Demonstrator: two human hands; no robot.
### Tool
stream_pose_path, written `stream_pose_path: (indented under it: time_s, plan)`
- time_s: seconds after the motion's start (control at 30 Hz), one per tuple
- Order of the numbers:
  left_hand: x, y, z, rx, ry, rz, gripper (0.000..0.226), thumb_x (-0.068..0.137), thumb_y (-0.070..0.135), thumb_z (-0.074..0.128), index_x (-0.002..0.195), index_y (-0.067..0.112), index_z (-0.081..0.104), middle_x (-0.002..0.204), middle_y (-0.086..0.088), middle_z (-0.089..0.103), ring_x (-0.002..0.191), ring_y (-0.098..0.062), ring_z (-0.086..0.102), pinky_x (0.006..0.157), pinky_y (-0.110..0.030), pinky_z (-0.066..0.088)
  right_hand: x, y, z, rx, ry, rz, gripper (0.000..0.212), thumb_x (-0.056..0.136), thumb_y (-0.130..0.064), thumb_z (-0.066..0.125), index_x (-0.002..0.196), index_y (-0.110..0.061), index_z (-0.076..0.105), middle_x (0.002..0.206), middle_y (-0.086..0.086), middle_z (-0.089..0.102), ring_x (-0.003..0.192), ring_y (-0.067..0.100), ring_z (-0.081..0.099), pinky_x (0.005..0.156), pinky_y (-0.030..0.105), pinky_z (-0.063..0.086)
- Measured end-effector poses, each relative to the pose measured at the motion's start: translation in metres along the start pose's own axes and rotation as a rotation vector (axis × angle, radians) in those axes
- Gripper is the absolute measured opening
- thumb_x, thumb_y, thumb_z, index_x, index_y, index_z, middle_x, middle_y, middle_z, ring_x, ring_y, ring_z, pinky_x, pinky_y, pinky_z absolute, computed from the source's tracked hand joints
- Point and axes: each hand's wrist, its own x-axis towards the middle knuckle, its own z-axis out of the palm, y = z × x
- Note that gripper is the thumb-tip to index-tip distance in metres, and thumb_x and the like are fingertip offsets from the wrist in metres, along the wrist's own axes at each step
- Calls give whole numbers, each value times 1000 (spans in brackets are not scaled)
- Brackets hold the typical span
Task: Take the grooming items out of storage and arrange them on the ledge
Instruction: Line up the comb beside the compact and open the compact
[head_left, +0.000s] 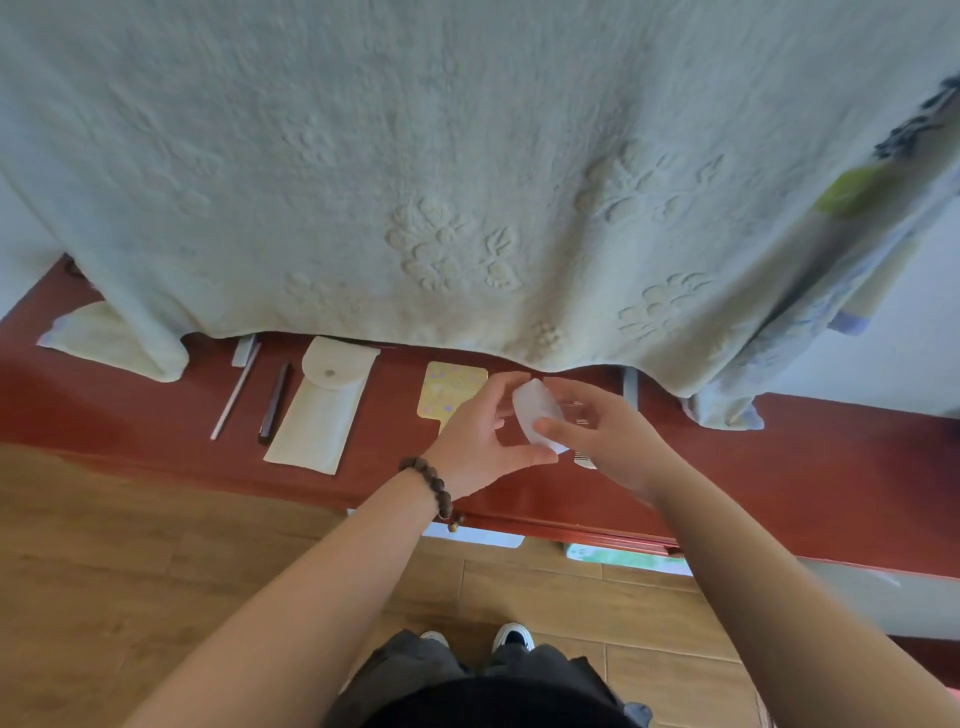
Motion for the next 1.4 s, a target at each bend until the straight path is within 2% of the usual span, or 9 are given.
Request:
stream_pose_path:
  time_s: [0.23, 0.37, 0.47, 0.53, 0.7, 0.8, 0.97, 1.13, 1.4]
  plan:
    - [1, 16, 1, -115, -59, 25, 64, 66, 22, 86, 118, 22, 50, 120, 8, 64, 110, -5, 62, 102, -37, 47, -7, -13, -22, -7, 14, -59, 35, 84, -35, 67, 117, -22, 67, 106, -6, 71, 97, 7, 65, 80, 14, 49]
    - [-2, 16, -3, -141, -138, 17, 68, 67, 20, 85, 124, 25, 50, 125, 8, 60, 114, -7, 60, 105, -40, 44, -4, -20, -35, -73, -34, -20, 37, 81, -50, 58, 100, -22, 74, 100, -1, 73, 95, 14, 66, 86, 30, 48]
    - [-3, 15, -4, -151, -154, 7, 71, 64, 27, 85, 125, 31, 50, 126, 11, 59, 118, -7, 58, 107, -41, 42, -2, -30, -45, -104, -22, 26, 36, 83, -49, 57, 88, -18, 74, 87, 3, 72, 79, 12, 64, 69, 14, 48]
    - [-4, 15, -5, -94, -149, 18, 73, 63, 30, 86, 126, 33, 50, 125, 15, 59, 118, -5, 56, 107, -43, 42, 3, -36, -51, -124, -1, 48, 35, 86, -48, 56, 86, -17, 72, 76, 1, 66, 66, 10, 58, 52, 6, 40]
    - [-4, 10, -9, 183, -124, 70, 76, 62, 36, 87, 128, 35, 49, 121, 23, 56, 114, 8, 51, 99, -19, 38, 20, -43, -52, -212, -3, 116, 49, 84, -60, 53, 88, -14, 71, 76, 2, 66, 57, 12, 55, 53, 17, 39]
    - [-1, 3, -8, 401, -75, 67, 78, 66, 43, 82, 133, 34, 44, 129, 19, 50, 118, 0, 47, 101, -23, 37, 37, -38, -41, -303, 18, 151, 55, 81, -61, 58, 76, -7, 66, 61, 2, 57, 51, 13, 51, 43, 15, 36]
    - [1, -28, -6, 691, -5, -76, 85, 77, 53, 68, 146, 23, 28, 151, 4, 33, 137, -14, 33, 111, -37, 33, 78, -10, -21, -465, 105, 197, 56, 75, -65, 61, 61, -11, 55, 54, -1, 50, 58, 16, 51, 56, 26, 39]
    - [-6, -56, -6, 817, 61, -149, 75, 82, 50, 64, 144, 24, 31, 149, 0, 34, 140, -19, 27, 111, -41, 31, 111, 19, -9, -567, 67, 233, 60, 68, -72, 59, 89, -15, 62, 76, 2, 66, 68, 20, 60, 67, 28, 52]
    - [-3, -73, -17, 881, 81, -240, 77, 84, 49, 62, 146, 24, 23, 157, -4, 20, 147, -25, 8, 116, -45, 23, 128, 33, -1, -611, 65, 223, 60, 74, -74, 52, 84, -16, 65, 82, 1, 68, 81, 20, 62, 69, 28, 44]
